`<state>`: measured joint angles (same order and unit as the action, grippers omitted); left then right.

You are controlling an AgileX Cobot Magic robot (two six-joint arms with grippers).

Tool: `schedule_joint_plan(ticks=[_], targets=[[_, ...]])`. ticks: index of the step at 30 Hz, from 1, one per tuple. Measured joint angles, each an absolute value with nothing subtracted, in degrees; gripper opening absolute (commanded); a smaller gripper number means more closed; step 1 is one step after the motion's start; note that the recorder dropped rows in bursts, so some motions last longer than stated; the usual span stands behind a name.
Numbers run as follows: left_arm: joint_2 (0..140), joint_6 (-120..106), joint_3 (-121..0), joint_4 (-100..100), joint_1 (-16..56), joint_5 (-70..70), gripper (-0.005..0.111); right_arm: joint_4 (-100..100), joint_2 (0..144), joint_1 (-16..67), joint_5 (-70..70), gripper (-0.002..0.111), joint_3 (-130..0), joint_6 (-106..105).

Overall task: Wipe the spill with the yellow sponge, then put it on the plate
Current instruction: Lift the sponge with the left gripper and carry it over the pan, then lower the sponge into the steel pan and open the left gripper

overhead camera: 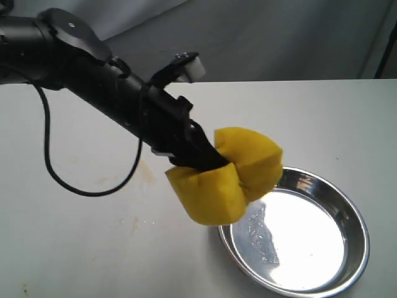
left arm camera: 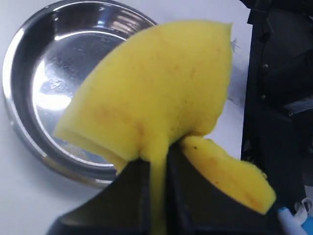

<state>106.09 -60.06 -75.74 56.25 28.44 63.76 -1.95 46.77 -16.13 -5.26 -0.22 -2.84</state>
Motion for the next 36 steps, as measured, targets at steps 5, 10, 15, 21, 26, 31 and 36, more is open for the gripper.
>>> schedule_joint_plan(ticks=[5,10,15,21,26,31,36], targets=[[106.1,-61.1,-75.7,56.3,37.2,51.8,0.0,-2.0,46.8,-16.1,-5.3,0.0,-0.2,-2.8],[107.5,-62.4,-75.7,56.2,44.4,37.6,0.0,-2.0,46.8,-16.1,-5.3,0.0,-0.2,-2.8],[112.7,-62.9,-75.7,56.1,48.8,29.6,0.0,-2.0,46.8,-16.1,-5.3,0.0,-0.2,-2.8],[117.1,-63.0,-75.5,56.1,50.0,27.2,0.001,-2.0,46.8,-16.1,-5.3,0.0,-0.2,-2.8],[117.3,-63.0,-75.5,56.1,50.0,25.7,0.011,-2.0,46.8,-16.1,-5.3,0.0,-0.2,-2.8],[117.3,-63.1,-75.5,55.0,50.0,25.2,0.05,-2.0,46.8,-16.1,-5.3,0.0,-0.2,-2.8],[117.3,-63.2,-75.5,53.8,50.0,24.6,0.1,-2.0,46.8,-16.1,-5.3,0.0,-0.2,-2.8]])
